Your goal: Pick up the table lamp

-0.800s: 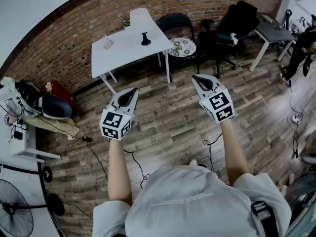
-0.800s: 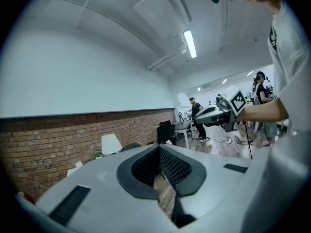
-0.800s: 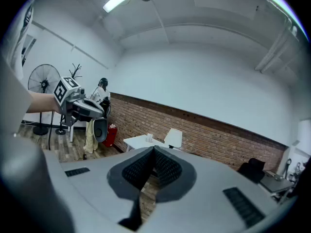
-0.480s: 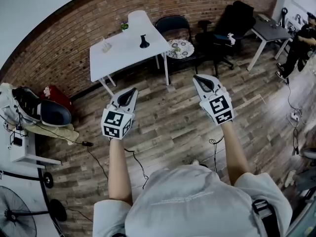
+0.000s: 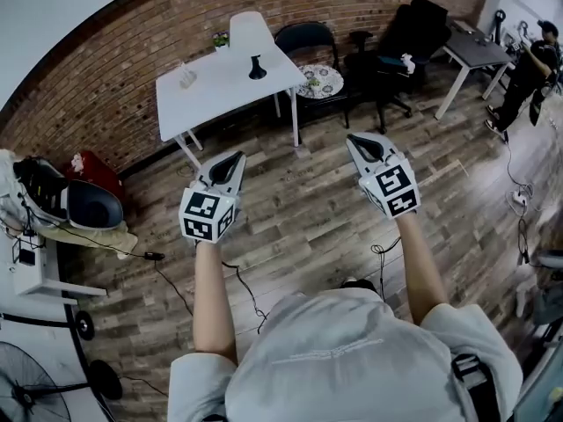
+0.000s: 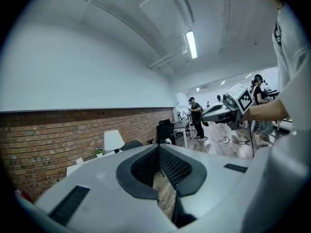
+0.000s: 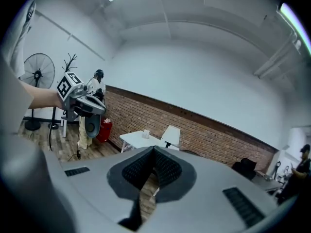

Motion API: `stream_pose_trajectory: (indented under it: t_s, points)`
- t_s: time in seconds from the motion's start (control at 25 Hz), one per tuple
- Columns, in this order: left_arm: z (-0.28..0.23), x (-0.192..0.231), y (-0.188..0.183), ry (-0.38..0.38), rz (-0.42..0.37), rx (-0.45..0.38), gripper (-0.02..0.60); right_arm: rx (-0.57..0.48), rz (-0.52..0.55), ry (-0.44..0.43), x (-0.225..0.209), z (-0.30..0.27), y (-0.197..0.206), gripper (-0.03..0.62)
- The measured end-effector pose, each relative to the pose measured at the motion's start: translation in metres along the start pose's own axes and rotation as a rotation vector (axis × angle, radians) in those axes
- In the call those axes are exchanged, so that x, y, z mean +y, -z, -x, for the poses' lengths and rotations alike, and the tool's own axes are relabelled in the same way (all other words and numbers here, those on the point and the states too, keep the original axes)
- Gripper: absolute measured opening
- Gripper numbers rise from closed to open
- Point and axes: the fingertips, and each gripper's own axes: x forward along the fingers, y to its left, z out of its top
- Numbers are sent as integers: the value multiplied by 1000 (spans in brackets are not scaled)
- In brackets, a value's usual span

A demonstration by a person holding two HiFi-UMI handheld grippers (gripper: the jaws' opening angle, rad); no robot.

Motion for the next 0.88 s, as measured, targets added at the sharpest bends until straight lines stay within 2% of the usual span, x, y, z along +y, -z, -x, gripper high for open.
stream_pose_trajectory:
  t_s: [0.16, 0.52, 0.6, 0.88]
  points:
    - [3, 12, 8, 2, 2, 4, 17, 0, -33, -1, 11, -3, -3, 0]
    - [-14, 28, 14, 9, 13, 11, 34, -26, -76, -4, -7, -25, -3, 0]
    - [-21, 37, 18, 9, 10, 26, 82, -38, -81, -10, -11, -42, -3, 0]
    - [-75, 84, 34, -17, 2, 87, 83, -141, -170, -11, -54, -120, -2, 0]
